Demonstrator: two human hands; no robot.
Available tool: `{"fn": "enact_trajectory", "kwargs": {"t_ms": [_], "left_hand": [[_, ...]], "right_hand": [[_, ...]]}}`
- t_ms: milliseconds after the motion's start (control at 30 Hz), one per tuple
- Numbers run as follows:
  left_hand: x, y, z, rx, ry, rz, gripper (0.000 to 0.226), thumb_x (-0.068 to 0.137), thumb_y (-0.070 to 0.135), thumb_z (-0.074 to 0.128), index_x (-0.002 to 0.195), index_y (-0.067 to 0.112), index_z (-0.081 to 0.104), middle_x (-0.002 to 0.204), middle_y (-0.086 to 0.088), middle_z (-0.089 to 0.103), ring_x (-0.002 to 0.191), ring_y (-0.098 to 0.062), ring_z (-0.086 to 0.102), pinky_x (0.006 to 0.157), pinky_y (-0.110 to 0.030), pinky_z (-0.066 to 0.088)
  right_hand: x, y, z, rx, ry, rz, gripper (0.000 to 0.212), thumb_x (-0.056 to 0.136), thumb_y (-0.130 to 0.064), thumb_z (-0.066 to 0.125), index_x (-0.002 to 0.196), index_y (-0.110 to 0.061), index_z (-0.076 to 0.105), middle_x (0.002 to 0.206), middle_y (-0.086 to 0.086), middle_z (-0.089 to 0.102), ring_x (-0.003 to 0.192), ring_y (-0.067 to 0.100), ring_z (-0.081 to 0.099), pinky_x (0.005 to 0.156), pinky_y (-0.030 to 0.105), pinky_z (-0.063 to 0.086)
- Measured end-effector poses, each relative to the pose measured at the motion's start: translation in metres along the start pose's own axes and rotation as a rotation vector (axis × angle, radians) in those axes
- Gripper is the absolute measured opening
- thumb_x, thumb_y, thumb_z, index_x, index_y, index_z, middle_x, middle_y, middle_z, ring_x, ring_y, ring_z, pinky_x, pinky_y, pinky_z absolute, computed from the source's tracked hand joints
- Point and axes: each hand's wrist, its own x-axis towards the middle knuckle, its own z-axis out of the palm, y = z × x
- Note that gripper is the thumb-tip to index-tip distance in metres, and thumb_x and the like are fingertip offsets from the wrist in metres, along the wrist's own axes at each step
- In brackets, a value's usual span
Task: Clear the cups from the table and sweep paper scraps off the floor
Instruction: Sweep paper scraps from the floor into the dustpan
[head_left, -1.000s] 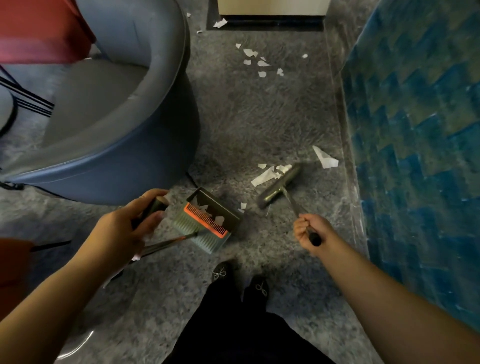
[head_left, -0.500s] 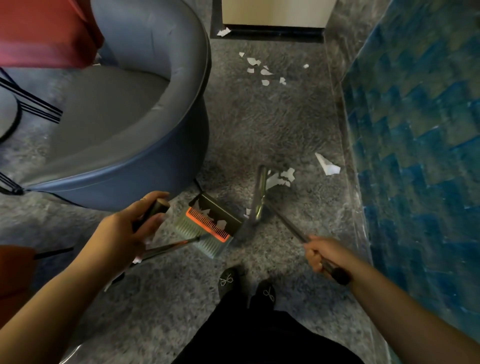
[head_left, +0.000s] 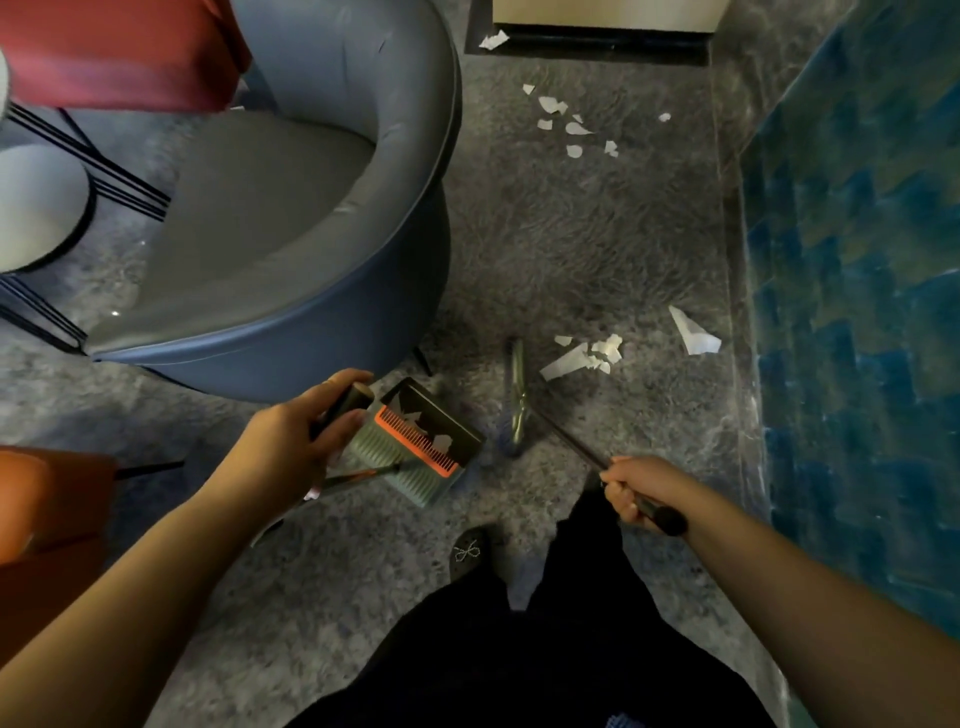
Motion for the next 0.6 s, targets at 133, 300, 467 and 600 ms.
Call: {"fn": "enact_trajectory", "kwargs": {"t_ms": [133,300,467,600], "left_hand": [[0.02,0.024,0.017,-0.003,0.039,-0.029,0.04,0.095,0.034,0.058,0.099,0.073,0.047,0.06,0.014,0.064,0.043,-0.011,0.06,0.041,-0.016,0.044],[0.048,0.054,0.047,-0.047,0.094,-0.065,0.032,0.096,0.031,0.057,0.117,0.055,0.052,0.06,0.006,0.06,0.042,-0.012,0.059,0.041,-0.019,0.046],[0.077,0.09,0.079,-0.043,0.046,-0.105,0.036,0.096,0.034,0.055,0.126,0.053,0.049,0.068,0.0,0.061,0.048,-0.012,0.062,0.042,-0.019,0.046],[0.1,0.122,0.103,-0.082,0.031,-0.09,0.036,0.096,0.033,0.056,0.125,0.054,0.049,0.067,0.004,0.056,0.046,-0.007,0.059,0.043,-0.018,0.045]], "right_hand": [[0.004,-0.04,-0.034,-0.028,0.006,0.03,0.049,0.101,-0.007,0.037,0.148,-0.014,0.029,0.04,0.0,0.037,0.025,0.007,0.031,0.03,0.01,0.025],[0.009,-0.087,-0.088,-0.073,-0.026,0.022,0.018,0.101,-0.006,0.035,0.1,-0.018,0.048,0.039,-0.001,0.036,0.025,0.006,0.031,0.03,0.01,0.024],[0.012,-0.134,-0.142,-0.173,0.004,0.027,0.023,0.101,-0.006,0.035,0.082,-0.016,0.043,0.042,-0.001,0.036,0.026,0.007,0.031,0.029,0.011,0.024],[0.017,-0.168,-0.178,-0.179,0.03,0.017,0.026,0.101,-0.005,0.033,0.078,-0.013,0.042,0.038,-0.001,0.036,0.024,0.007,0.031,0.03,0.01,0.024]]}}
